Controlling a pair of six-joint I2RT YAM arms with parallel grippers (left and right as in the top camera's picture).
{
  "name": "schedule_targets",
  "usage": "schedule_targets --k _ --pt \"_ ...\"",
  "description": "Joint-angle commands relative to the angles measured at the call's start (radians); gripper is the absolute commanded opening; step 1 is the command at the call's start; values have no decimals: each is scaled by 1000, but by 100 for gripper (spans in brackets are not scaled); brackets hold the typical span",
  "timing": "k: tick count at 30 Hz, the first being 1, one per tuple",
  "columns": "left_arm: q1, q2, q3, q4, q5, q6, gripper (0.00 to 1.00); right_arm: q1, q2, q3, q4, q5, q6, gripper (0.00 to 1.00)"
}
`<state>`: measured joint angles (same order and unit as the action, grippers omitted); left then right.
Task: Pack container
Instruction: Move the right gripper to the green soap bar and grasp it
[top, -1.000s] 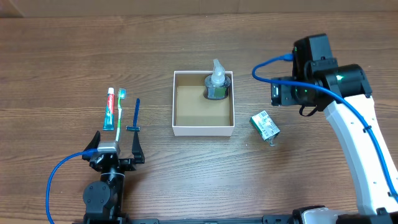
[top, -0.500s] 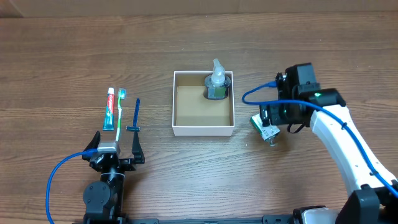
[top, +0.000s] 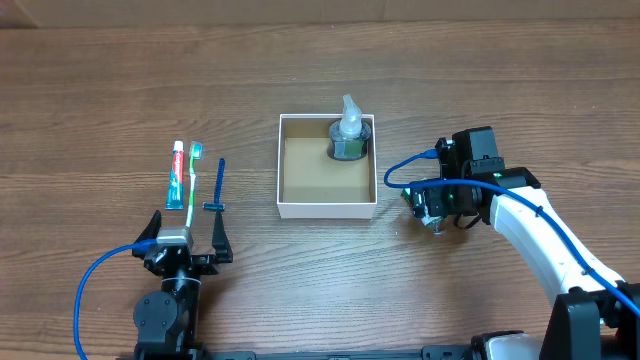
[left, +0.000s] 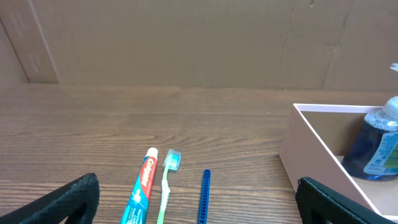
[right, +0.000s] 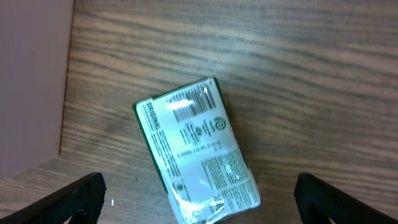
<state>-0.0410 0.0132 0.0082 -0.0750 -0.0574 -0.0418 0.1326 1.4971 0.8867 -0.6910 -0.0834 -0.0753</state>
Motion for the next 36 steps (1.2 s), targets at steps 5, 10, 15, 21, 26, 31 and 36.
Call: schedule_targets --k 5,10,15,21,26,31,36 --pt "9 -8 -3 4 -5 12 100 1 27 -44 89 -16 -14 100" --pt "9 -8 -3 4 -5 12 100 1 58 -74 132 -16 -56 99" --pt "9 -8 -3 4 -5 12 100 1 90 -80 147 -15 -58 98" --pt "9 -8 -3 4 -5 13 100 1 133 -113 192 -16 -61 99" --pt "9 -8 -3 4 -5 12 100 1 155 -117 198 -14 -64 96" --pt "9 -8 -3 4 -5 12 100 1 155 -116 195 7 -55 82" --pt "9 -8 -3 4 -5 12 100 1 154 -87 156 7 -52 66"
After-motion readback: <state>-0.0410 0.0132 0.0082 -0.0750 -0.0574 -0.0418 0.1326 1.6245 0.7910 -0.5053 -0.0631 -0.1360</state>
